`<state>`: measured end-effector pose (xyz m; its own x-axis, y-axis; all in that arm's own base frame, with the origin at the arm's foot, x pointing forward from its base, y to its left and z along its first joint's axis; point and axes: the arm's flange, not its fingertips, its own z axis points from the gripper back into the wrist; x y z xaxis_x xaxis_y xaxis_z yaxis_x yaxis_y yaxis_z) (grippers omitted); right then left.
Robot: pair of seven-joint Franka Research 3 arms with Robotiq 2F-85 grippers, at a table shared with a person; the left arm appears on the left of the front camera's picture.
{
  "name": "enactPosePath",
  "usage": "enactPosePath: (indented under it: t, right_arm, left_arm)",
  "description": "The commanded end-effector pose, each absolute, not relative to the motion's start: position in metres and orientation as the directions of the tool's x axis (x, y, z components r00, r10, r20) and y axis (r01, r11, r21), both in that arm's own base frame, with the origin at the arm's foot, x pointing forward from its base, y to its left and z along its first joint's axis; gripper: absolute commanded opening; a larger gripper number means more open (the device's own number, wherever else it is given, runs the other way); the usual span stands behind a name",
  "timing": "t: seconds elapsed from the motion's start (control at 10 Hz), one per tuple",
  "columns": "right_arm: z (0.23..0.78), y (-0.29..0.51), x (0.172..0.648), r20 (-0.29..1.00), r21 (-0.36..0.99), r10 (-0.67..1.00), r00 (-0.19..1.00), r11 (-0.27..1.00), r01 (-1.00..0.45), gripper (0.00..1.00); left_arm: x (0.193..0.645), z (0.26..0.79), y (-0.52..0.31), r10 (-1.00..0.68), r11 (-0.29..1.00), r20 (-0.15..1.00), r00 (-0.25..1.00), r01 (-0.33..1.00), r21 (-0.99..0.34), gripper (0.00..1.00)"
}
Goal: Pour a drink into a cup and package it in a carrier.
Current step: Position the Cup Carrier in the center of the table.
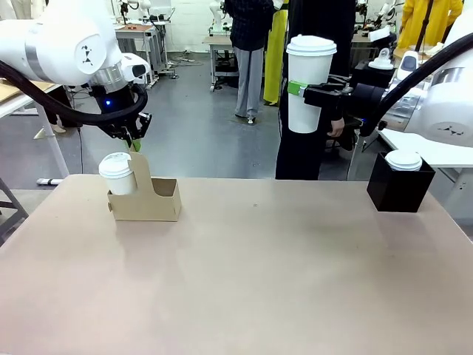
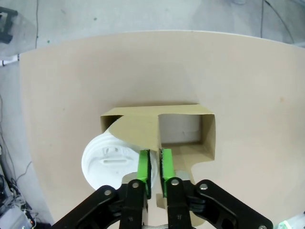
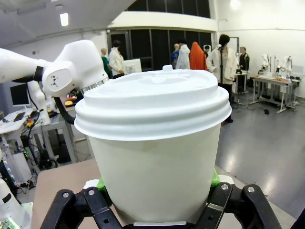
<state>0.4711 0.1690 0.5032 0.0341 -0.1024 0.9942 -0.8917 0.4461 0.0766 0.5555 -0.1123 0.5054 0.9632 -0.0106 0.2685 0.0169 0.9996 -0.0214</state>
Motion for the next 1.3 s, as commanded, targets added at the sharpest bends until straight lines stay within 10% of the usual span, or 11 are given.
enactPosePath:
  t: [0.0,0.6,1.2]
  right_arm:
    - [0.511,0.172,0.474,0.994,0.073,-0.105,0.028,0.449,-0.891,0.81]
    - [0.511,0.172,0.474,0.994,0.073,-0.105,0.028,0.449,-0.891,0.81]
    - [0.511,0.172,0.474,0.994,0.073,-0.105,0.028,0.449,-0.891,0.81]
  left_arm:
    - [0.559,0.505,-0.116,-0.002,1.0,0.257,0.966,0.006,-0.015,0.0]
    - [0.556,0.503,-0.118,-0.014,0.999,0.26,0.965,0.022,-0.028,0.02]
    - [0.447,0.591,-0.196,0.076,0.997,0.366,0.928,-0.07,-0.031,0.02]
